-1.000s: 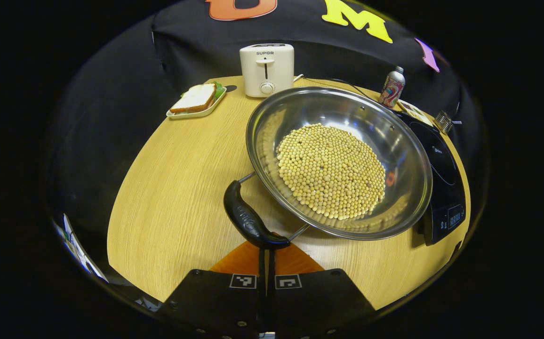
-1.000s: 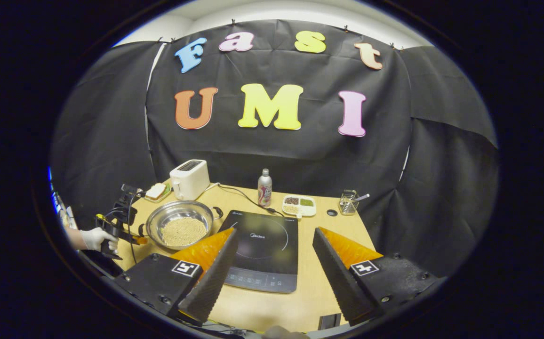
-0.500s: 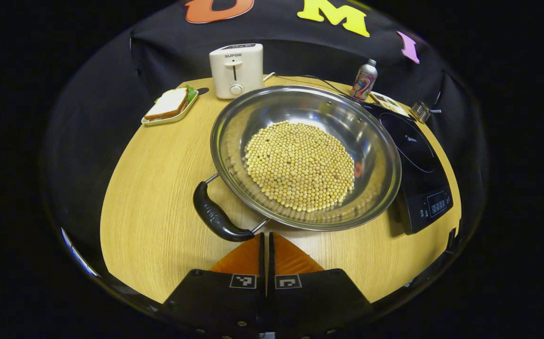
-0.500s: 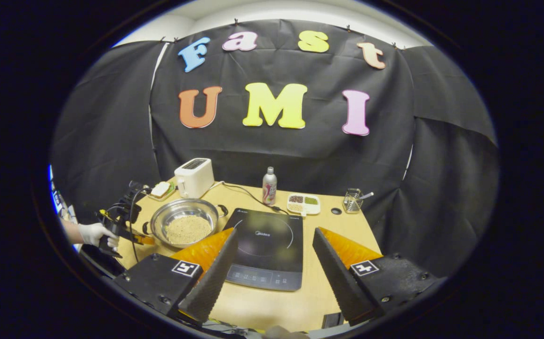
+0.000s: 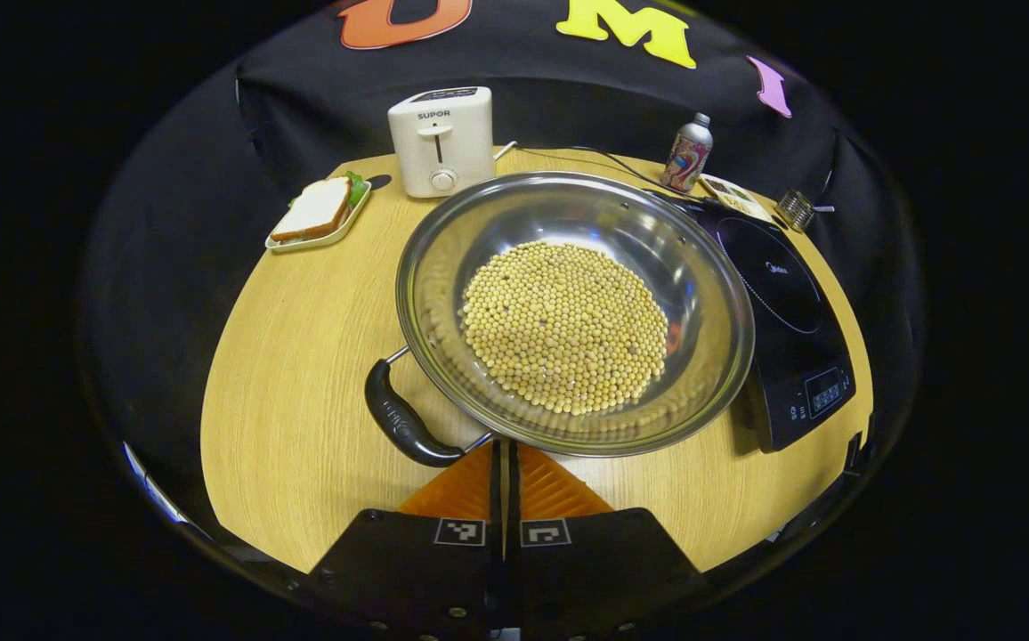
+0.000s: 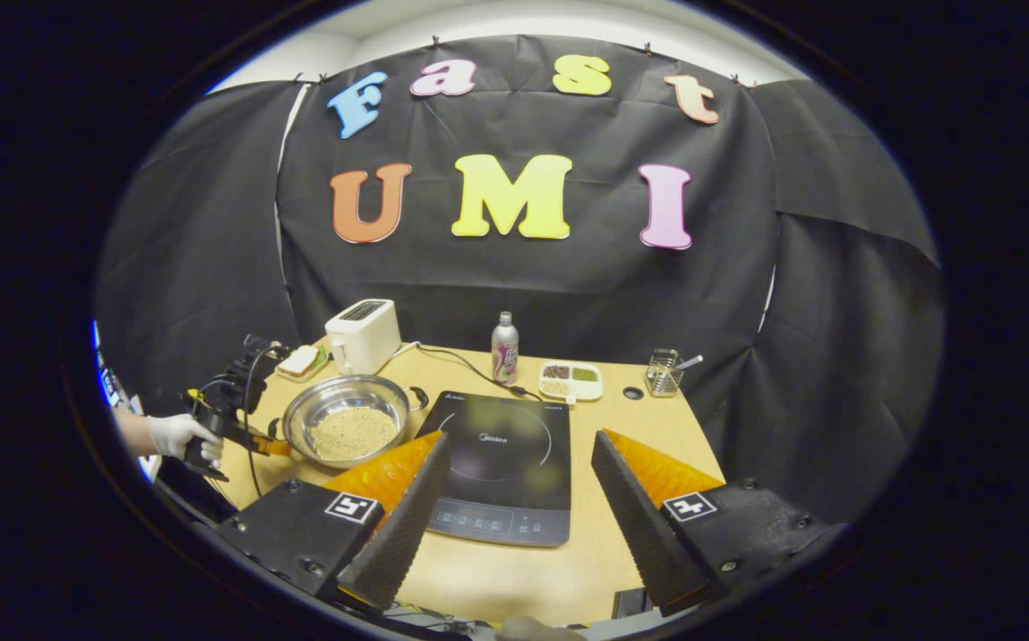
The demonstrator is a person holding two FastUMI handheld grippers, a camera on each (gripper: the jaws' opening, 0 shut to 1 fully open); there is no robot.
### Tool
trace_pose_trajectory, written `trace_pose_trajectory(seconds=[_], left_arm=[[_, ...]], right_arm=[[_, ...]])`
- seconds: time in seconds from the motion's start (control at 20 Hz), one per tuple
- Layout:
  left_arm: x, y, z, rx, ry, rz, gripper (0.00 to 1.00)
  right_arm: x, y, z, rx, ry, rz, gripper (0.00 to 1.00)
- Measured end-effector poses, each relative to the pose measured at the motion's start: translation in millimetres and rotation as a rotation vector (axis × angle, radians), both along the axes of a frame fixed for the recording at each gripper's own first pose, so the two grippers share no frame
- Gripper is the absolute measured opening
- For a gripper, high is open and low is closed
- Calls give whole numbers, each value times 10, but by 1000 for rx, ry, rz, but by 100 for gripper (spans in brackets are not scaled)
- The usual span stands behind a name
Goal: First push the handle of the pot to place it horizontally, then grasp the pot with both hands and set it on the induction cooktop.
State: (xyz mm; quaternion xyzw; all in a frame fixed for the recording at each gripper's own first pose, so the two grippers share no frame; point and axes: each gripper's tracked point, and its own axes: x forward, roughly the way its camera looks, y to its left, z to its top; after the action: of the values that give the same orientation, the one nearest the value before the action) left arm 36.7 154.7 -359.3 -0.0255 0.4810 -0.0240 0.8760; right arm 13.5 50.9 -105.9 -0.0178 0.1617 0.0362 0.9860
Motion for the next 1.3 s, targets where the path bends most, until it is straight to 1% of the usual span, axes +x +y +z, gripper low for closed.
trace_pose_trajectory(seconds=[0.05, 0.1, 0.15, 0.2, 0.25, 0.35, 0.5, 0.55, 0.6, 0.65, 0.75, 0.8, 1.0, 1.05, 1.1, 1.3], left_arm=[[10, 22, -6, -1, 1, 6, 0], [25, 46, -3, -1, 1, 13, 5], [52, 70, -3, -1, -3, 22, 0], [81, 100, -11, -1, -1, 30, 0], [102, 127, -17, -4, -5, 42, 0], [119, 168, -10, -11, -4, 60, 0], [146, 263, -19, 4, -8, 74, 0], [147, 297, -15, 4, -8, 86, 0], [157, 329, -18, -1, -5, 104, 0], [167, 362, -26, -7, -2, 118, 0], [176, 446, -34, -12, -1, 139, 0], [201, 489, -30, -7, -1, 147, 0], [290, 596, 13, -6, -7, 171, 0], [300, 602, -3, -9, -9, 179, 0], [330, 628, -4, -11, -10, 187, 0], [488, 686, 5, -27, -11, 219, 0]], right_arm=[[8, 7, -2, -2, 0, 1, 97], [23, 4, 2, -5, 0, 0, 100], [37, 4, -2, -6, 1, -1, 100], [55, 1, 5, -5, 2, 0, 100], [61, 11, -1, -5, 3, 1, 97], [76, 17, 6, -8, 4, 3, 97], [122, 30, 23, -14, 4, 7, 97], [124, 29, 23, -18, 4, 10, 100], [140, 39, 31, -20, 4, 12, 97], [143, 53, 30, -21, 5, 15, 100], [146, 61, 38, -26, 3, 19, 100], [153, 57, 48, -29, 3, 20, 97], [169, 61, 56, -32, 1, 21, 97], [169, 53, 50, -34, 1, 21, 100], [174, 56, 58, -35, 2, 21, 97], [185, 38, 50, -38, 6, 17, 97]])
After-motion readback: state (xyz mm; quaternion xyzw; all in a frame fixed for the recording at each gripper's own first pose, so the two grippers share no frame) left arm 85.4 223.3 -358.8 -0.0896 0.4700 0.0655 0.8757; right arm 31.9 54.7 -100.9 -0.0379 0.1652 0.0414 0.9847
